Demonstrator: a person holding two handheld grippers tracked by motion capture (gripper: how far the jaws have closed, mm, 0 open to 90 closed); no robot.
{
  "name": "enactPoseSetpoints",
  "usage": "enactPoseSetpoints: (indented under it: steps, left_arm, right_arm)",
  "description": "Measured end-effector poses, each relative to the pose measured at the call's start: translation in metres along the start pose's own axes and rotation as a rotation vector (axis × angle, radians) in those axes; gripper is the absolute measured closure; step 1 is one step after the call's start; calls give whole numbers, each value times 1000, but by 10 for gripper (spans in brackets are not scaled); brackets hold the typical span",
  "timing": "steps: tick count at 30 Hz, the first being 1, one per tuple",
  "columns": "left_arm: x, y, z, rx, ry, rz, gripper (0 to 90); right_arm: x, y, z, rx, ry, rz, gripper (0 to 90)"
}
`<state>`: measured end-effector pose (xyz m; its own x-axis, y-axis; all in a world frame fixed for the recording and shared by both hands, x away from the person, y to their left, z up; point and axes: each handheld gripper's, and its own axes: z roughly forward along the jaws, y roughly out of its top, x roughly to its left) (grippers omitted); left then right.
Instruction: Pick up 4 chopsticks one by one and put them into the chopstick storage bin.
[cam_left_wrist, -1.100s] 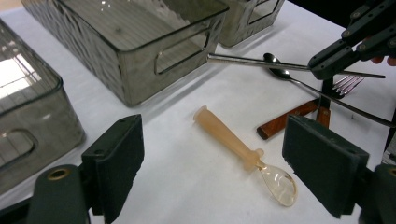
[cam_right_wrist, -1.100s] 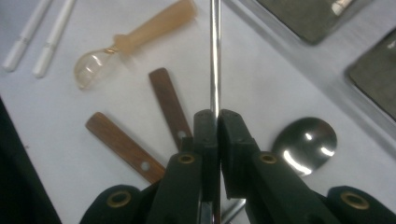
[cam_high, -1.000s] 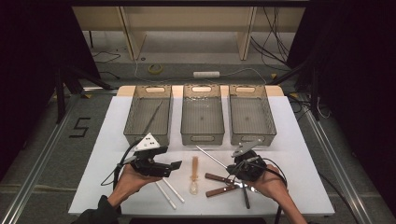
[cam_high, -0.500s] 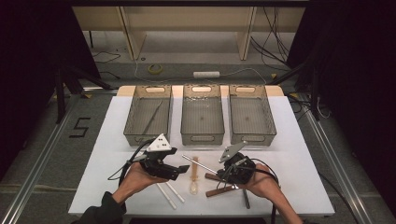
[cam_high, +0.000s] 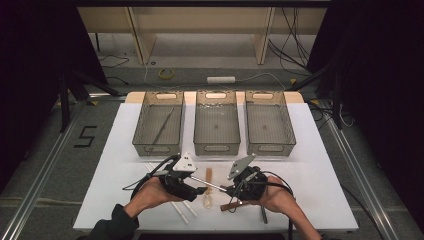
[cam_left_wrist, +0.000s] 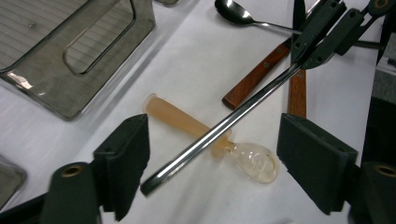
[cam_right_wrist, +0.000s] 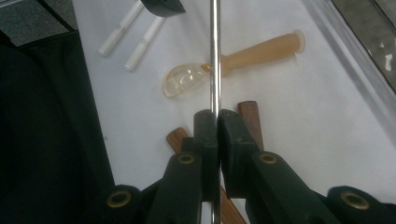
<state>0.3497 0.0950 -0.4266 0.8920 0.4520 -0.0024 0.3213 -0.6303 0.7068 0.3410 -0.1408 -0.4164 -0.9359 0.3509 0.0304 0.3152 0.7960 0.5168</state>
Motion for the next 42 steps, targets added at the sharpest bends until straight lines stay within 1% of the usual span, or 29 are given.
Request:
enactPoseSetpoints:
  steps: [2,4,5,7,12,14,17,19,21,22,25,27,28,29,31,32,34,35,37,38,39,40,41,42]
  left_arm:
    - [-1,0,1,16,-9,13,289]
    - [-3,0,2,32,2,37,307]
    - [-4,0,2,37,3,46,318]
    - [-4,0,2,41,-3,52,338]
    - [-8,-1,4,70,-15,102,387]
    - [-10,-2,5,79,-11,120,412]
    - [-11,-2,6,85,-17,135,474]
    - [-11,-3,7,100,-16,147,507]
    - [-10,-4,8,113,-25,156,540]
    - [-11,-4,9,121,-19,164,553]
    - [-12,-4,9,118,-26,175,605]
    - [-13,-3,8,125,-29,191,643]
    - [-14,-3,7,119,-29,196,654]
    - [-15,-3,6,119,-33,219,665]
    - [-17,-3,4,110,-41,250,690]
    - [-18,-2,4,108,-49,259,703]
    - [-19,-2,4,107,-56,273,738]
    - [-19,-2,5,102,-57,279,758]
    - [-20,-3,6,97,-74,290,802]
    - [-21,-2,6,94,-70,287,827]
    - [-21,-2,5,94,-56,279,830]
    - [-19,-1,5,91,-49,273,831]
    - [-18,-2,4,83,-42,258,831]
    - [-16,-2,4,79,-32,241,831]
  right_arm:
    - [1,1,-1,-4,6,-8,864]
    - [2,2,-1,-9,9,-12,864]
    - [2,2,-1,-7,12,-16,864]
    - [3,2,-1,-3,19,-23,864]
    - [5,3,-1,-12,28,-44,864]
    - [6,3,-2,-11,29,-50,864]
    - [7,4,-2,-11,33,-61,864]
    - [7,4,-1,-7,39,-69,864]
    - [8,4,-1,-6,45,-74,864]
    - [8,4,-1,-5,47,-78,864]
    - [9,3,0,-8,47,-95,863]
    - [9,3,-1,-12,49,-105,863]
    - [9,2,-1,-12,49,-112,863]
    - [9,2,-1,-15,50,-121,862]
    - [7,0,-2,-25,60,-137,861]
    - [5,-1,-3,-27,73,-134,857]
    - [2,-3,-5,-39,71,-137,838]
    - [0,-3,-6,-47,56,-130,817]
    - [-5,-4,-9,-73,15,-93,776]
    - [-8,-4,-10,-86,-4,-73,718]
    - [-11,-5,-13,-101,-19,-44,695]
    - [-14,-6,-15,-119,-25,-24,646]
    - [-15,-7,-18,-142,-49,-2,612]
    - [-17,-7,-21,-172,-63,25,587]
